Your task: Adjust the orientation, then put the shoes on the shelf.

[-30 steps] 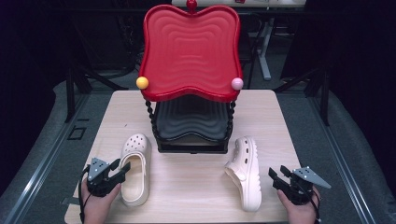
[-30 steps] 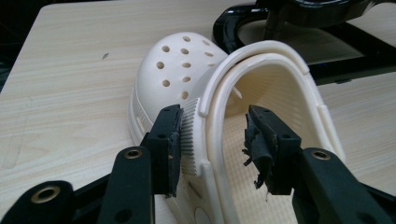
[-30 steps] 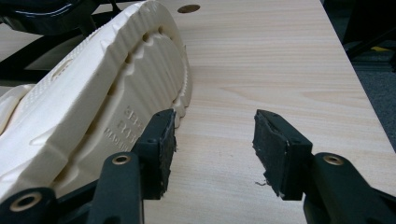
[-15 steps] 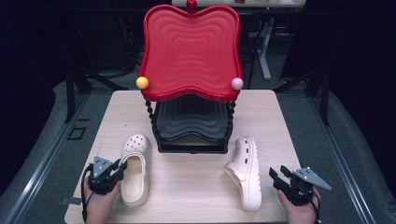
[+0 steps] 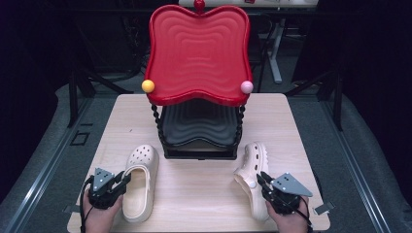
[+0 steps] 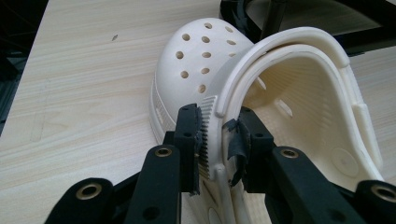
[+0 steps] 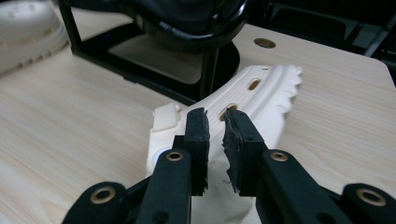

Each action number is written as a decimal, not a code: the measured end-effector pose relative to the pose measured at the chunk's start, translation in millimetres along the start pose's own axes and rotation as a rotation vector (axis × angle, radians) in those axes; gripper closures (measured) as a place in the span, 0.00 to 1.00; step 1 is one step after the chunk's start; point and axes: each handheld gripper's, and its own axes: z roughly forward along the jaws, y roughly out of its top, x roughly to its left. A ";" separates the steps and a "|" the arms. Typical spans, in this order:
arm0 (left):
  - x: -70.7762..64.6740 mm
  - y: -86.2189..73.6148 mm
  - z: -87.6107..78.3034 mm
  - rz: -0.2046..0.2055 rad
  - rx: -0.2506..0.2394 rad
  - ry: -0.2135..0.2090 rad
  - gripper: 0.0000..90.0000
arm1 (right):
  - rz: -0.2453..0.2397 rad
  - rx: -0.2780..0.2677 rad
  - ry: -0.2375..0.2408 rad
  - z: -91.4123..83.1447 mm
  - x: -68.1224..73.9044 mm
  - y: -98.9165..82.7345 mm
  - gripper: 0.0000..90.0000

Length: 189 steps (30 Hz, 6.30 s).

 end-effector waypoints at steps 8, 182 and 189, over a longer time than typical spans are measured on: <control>3.3 -1.8 -0.3 -0.022 -0.012 -0.021 0.80 | -0.016 0.023 -0.006 6.2 -1.9 -2.6 1.00; -8.3 14.6 1.7 0.141 -0.032 -0.008 0.69 | -0.104 0.189 -0.151 18.2 -14.6 8.5 0.73; -10.4 17.0 7.5 0.208 0.000 0.015 0.73 | -0.089 0.206 -0.158 23.0 -19.7 5.7 0.80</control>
